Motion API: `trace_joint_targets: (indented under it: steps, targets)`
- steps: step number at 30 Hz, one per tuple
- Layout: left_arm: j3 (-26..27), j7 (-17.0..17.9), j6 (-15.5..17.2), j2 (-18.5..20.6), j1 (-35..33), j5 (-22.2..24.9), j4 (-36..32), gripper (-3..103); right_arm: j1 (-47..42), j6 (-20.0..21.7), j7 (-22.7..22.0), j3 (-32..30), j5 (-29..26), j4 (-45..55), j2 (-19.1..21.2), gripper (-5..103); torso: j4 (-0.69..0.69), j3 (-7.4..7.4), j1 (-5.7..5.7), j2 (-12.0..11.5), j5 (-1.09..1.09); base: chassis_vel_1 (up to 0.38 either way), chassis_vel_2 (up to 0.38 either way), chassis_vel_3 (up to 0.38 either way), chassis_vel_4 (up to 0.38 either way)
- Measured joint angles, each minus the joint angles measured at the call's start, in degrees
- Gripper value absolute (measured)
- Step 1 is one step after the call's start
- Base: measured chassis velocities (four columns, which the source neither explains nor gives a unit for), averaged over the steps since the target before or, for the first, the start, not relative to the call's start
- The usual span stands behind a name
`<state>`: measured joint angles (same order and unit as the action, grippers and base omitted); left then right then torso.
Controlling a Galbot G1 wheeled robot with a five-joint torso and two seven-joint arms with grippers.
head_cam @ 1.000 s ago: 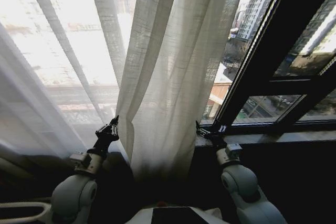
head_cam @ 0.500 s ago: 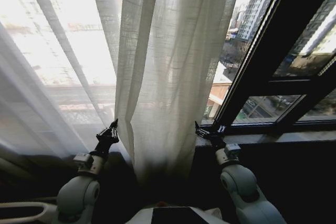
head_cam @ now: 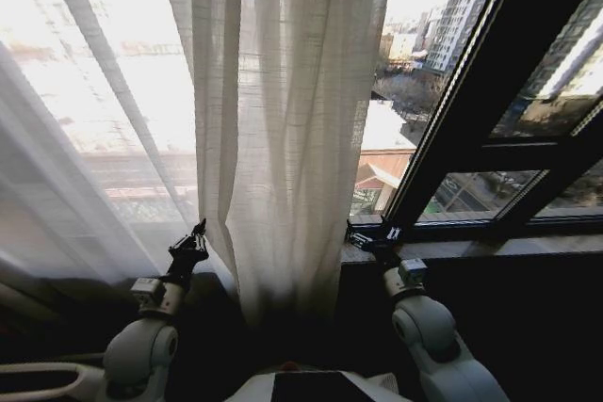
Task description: Open the curtains by pulling them apart, changing their state from closed to fully open.
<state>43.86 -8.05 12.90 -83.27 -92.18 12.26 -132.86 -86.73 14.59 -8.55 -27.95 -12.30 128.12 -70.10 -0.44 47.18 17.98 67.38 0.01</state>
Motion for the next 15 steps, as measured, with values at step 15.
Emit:
trace_joint_targets:
  steps: [15]
  targets:
    - [9.79,0.00,-1.13,0.20,0.09,7.67,4.30,0,0.21,-0.03,0.06,1.52,0.60,-0.21,-0.06,100,0.00,0.00,0.00,0.00,0.00,0.000,0.000,0.000,0.000]
